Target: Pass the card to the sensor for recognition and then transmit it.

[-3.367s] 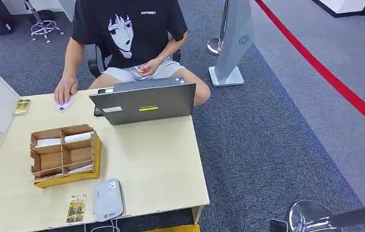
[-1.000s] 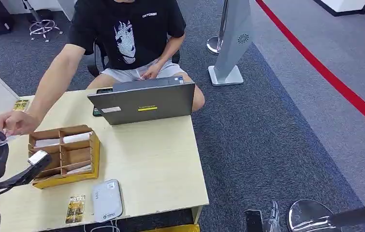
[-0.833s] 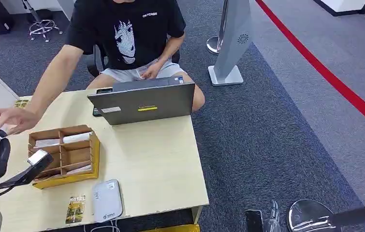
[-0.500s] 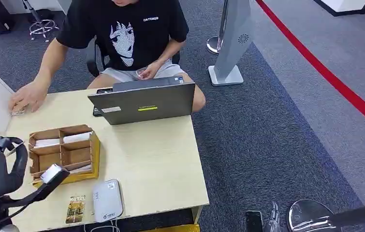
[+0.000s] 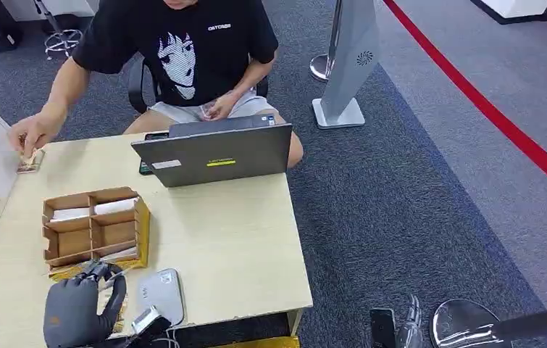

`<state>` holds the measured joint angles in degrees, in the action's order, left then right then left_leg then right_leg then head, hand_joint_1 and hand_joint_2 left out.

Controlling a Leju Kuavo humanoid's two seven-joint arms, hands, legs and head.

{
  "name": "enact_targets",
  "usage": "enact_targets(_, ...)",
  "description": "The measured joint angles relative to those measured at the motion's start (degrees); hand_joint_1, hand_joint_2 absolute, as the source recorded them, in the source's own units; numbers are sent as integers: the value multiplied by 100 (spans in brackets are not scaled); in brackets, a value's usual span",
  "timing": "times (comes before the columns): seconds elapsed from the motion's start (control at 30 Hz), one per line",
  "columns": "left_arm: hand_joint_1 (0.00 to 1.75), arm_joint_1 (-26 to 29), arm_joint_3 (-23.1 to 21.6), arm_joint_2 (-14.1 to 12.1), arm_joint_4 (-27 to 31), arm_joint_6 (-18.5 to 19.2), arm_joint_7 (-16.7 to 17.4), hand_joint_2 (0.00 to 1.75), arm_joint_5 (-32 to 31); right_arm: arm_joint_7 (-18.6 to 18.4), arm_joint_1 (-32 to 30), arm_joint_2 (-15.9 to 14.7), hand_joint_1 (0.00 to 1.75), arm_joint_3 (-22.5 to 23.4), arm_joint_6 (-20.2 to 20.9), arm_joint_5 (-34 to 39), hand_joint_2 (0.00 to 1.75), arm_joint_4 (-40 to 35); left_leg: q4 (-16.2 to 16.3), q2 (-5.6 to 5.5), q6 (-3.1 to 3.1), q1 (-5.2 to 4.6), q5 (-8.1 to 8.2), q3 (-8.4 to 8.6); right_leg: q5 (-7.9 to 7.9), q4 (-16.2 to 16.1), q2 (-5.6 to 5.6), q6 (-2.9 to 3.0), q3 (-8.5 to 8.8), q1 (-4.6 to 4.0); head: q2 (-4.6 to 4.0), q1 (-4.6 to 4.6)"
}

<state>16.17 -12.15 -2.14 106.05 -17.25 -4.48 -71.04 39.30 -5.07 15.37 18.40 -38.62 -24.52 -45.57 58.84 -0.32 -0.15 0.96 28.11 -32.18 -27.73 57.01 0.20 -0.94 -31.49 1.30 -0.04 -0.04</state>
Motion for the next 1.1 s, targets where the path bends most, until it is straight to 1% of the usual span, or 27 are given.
enact_targets(0.1, 175, 105, 0, 72, -166, 26, 26, 175, 11, 15, 13, 0, 0, 2, -7, 72, 175, 20, 0, 0, 0, 0, 0, -1, 0, 0, 0, 0, 1, 0, 0, 2)
enact_targets(0.3, 175, 192, 0, 175, -420, 59, -59, 175, 22, 50, 23, 2, 0, 15, -22, 107, 175, 46, 0, -2, 0, -1, 0, -2, 0, 0, -2, 0, 1, 1, 0, 0)
enact_targets(0.43, 175, 182, 2, 223, -688, -79, -92, 175, -205, 55, 46, 0, 0, 15, -11, 171, 175, 74, 0, -2, 0, -1, 0, -1, 0, 0, -1, 0, 1, 1, 0, 0)
enact_targets(0.57, 175, 151, 2, 260, -929, -251, -168, 175, -194, 55, 75, 0, 0, 15, 4, 173, 175, 107, 0, -2, 0, 0, 0, 0, 0, 0, -1, 0, 2, 0, -2, 0)
enact_targets(0.8, 175, 69, 2, 315, -1335, -352, -208, 175, -253, 55, 106, 0, 0, -11, 11, 238, 175, 157, 0, -2, 0, -1, 0, -1, 0, 0, -1, 0, 1, 1, 0, 0)
enact_targets(1.1, 175, 1, 2, 326, -1537, -398, -216, 175, -378, 55, 107, 0, 0, -72, -13, 271, 175, 179, 0, -2, 0, -1, 0, -1, 0, 0, -1, 0, 1, 0, -2, 0)
